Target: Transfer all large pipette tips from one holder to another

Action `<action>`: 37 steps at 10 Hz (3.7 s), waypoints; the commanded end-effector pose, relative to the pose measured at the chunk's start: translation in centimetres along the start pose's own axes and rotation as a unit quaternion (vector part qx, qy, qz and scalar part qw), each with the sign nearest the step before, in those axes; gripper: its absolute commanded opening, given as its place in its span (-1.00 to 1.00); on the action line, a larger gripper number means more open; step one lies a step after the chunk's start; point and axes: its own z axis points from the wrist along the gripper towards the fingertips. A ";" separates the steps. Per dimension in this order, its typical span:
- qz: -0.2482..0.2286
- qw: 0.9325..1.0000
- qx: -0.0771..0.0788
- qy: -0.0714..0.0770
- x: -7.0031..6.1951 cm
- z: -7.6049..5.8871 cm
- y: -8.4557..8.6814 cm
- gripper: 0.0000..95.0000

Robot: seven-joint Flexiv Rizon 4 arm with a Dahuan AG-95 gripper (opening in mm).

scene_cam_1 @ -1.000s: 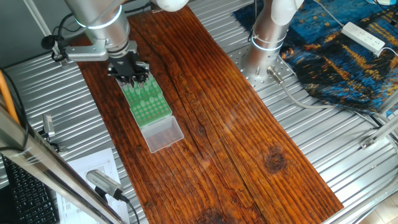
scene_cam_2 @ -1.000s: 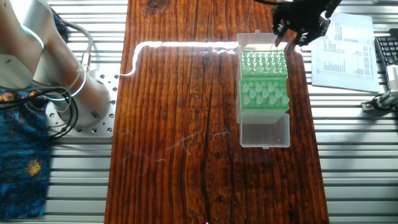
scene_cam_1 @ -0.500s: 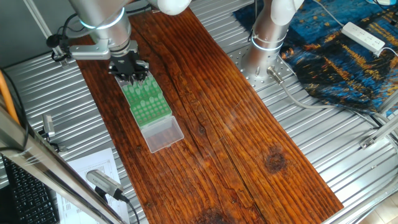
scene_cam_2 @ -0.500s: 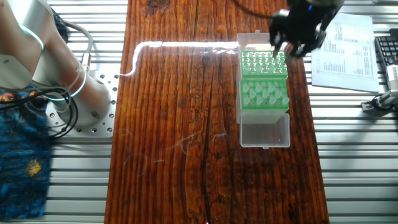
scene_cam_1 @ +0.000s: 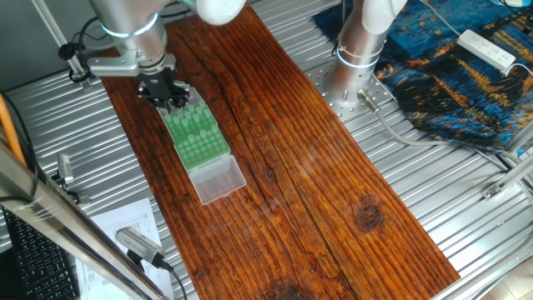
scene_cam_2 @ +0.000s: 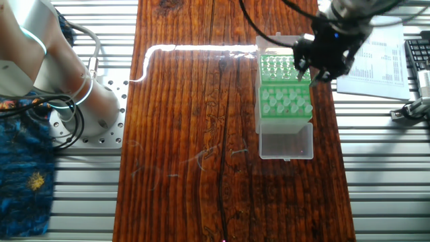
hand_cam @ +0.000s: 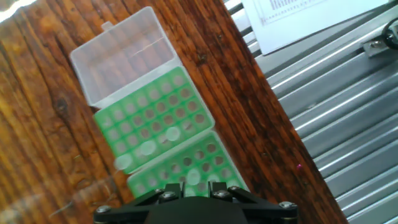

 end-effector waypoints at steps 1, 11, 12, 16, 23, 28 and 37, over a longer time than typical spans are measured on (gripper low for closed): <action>-0.034 0.999 -0.004 0.003 -0.3 0.7 0.4 -0.60; -0.124 0.992 0.004 0.006 -0.2 4.4 1.7 -0.60; -0.124 0.992 0.005 0.006 -0.2 4.7 1.6 -0.60; -0.125 0.992 0.006 0.006 0.0 5.0 1.7 -0.60; -0.126 0.992 0.010 0.004 0.2 5.6 1.7 -0.60; -0.126 0.992 0.010 0.001 0.3 5.8 1.6 -1.00; -0.129 0.992 0.012 0.002 0.5 5.1 1.3 -1.00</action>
